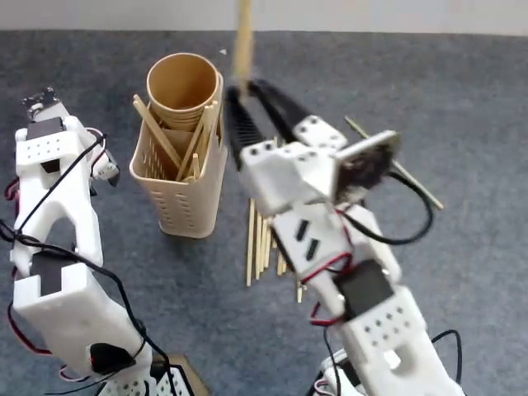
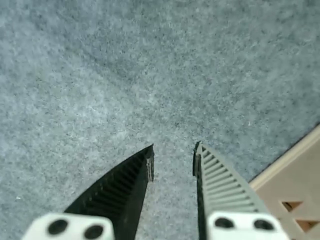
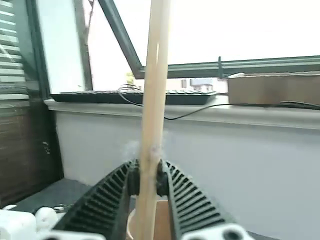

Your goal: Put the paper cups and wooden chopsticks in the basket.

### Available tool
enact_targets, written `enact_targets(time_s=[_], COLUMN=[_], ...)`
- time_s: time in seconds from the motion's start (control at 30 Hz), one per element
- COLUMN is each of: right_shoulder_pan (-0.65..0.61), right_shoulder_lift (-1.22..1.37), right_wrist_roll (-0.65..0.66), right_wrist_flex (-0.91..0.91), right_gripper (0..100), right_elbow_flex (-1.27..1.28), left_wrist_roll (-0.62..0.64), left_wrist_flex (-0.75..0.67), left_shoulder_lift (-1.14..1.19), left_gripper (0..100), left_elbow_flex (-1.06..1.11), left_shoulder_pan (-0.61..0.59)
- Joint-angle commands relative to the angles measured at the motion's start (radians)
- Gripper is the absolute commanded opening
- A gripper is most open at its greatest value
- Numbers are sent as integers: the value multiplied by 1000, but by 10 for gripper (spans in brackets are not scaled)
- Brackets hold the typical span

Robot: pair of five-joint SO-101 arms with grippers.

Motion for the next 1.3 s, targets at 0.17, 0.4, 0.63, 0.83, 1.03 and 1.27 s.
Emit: enact_targets(time_s=[0.17, 0.4, 0.63, 0.83, 1.03, 1.27], right_shoulder_pan=[-108, -173, -166, -143, -117, -107], right_shoulder_lift=[297, 449, 429, 420, 420, 409], right_wrist_roll=[-11, 68, 69, 71, 71, 72], right_wrist_flex=[-196, -191, -183, -88, -85, -85], right_gripper=[4, 4, 10, 11, 122, 145], right_elbow_flex=[-38, -62, -59, -70, -70, -73], left_wrist_roll=[-15, -15, -15, -15, -15, -15], left_wrist_flex=[-32, -49, -80, -80, -77, -78], left_shoulder_lift=[-7, -8, -8, -10, -10, -10], left_gripper=[161, 161, 161, 161, 161, 161], left_elbow_flex=[-4, 24, 47, 45, 44, 45], left_shoulder_pan=[16, 16, 16, 1, -1, -1])
